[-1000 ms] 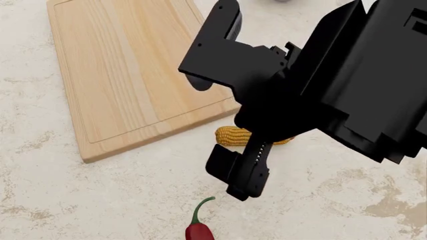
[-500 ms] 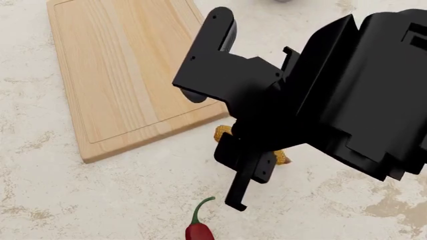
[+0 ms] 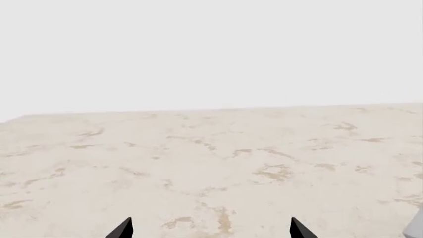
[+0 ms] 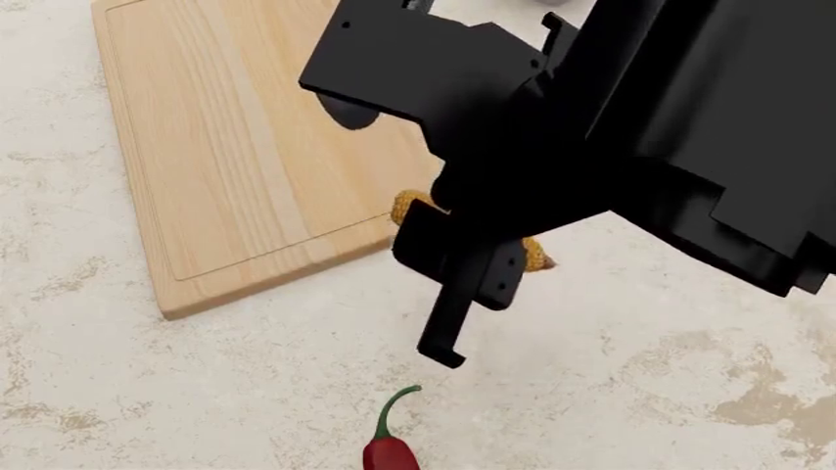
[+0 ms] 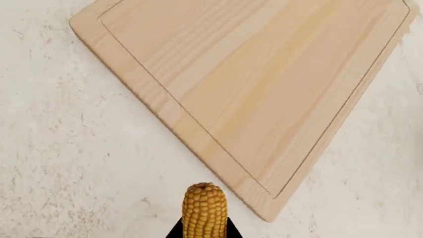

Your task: Clear the non-vegetable object off the cutting board and place the vegetables onto it.

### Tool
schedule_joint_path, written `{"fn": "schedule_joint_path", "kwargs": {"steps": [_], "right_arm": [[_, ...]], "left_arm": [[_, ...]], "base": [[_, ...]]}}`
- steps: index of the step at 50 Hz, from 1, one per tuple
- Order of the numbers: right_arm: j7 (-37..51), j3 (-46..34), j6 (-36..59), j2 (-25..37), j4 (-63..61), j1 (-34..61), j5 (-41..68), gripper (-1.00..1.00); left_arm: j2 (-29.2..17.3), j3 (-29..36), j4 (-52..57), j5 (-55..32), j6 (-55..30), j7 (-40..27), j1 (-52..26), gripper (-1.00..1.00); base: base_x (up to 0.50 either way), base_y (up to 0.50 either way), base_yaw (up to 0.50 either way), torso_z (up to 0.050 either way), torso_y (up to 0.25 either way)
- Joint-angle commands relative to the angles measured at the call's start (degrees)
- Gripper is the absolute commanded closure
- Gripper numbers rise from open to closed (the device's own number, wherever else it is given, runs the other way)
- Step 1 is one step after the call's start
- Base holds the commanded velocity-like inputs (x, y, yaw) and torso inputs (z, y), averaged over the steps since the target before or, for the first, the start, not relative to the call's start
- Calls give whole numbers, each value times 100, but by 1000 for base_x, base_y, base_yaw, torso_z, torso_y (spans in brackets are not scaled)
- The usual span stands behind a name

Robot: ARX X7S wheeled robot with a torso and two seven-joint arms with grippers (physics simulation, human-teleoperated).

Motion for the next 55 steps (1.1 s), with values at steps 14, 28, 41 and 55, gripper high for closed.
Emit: {"fn": "schedule_joint_path", "kwargs": {"steps": [14,28,41,55], "right_arm": [[-889,198,-1790,-1217,2571,-351,-1491,100],[-1531,155,-2810,-2240,4572,-856,-1960,100],[-2052,128,-3425,-2989,5950,-1135,-2192,100],[-2060,245,-3409,-3074,6086,-1451,-2517,100]], "left_arm": [[108,-112,-72,72,72,161,-45,-100],[86,-91,-91,79,85,161,-68,-100],[41,-97,-142,82,108,166,-125,-100],[-7,-71,-41,87,120,141,-23,-100]], "base": [[0,0,0,0,0],[0,0,0,0,0],[0,0,0,0,0],[0,0,0,0,0]]}}
